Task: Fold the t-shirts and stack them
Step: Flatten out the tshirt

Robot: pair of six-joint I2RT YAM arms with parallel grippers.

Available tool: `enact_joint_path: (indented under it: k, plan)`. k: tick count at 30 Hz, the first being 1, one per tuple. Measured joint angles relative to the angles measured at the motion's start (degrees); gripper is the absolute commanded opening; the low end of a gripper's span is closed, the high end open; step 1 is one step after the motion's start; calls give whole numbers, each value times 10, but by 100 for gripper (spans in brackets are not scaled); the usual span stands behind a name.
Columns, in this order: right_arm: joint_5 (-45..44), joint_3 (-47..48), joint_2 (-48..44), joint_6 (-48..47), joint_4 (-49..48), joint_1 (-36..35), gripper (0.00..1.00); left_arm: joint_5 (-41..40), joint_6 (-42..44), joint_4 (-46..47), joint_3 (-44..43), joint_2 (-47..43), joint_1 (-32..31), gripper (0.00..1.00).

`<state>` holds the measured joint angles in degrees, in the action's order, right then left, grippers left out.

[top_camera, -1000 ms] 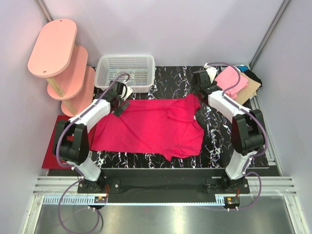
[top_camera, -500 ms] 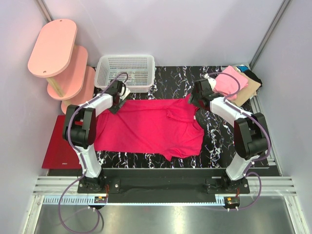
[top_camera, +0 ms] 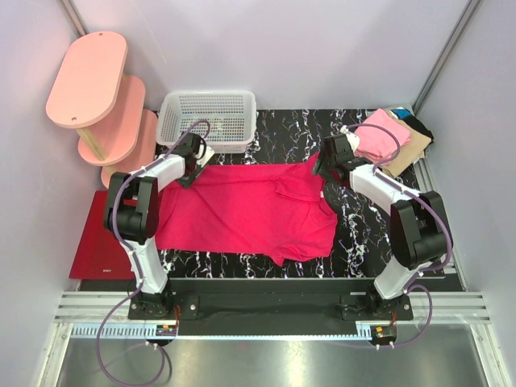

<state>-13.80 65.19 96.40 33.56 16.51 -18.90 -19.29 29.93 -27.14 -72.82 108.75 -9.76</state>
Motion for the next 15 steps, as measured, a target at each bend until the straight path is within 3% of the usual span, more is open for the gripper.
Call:
enact_joint_path:
  k: [10,14,15]
  plan:
    - [9,-6,-5,8,0,0,68,2,0,-2,3,17,0,46]
    - [10,-16,-15,10,1,0,70,-6,2,1,2,31,-2,33]
    - [10,-20,-18,11,1,0,71,-6,3,1,1,33,-2,21]
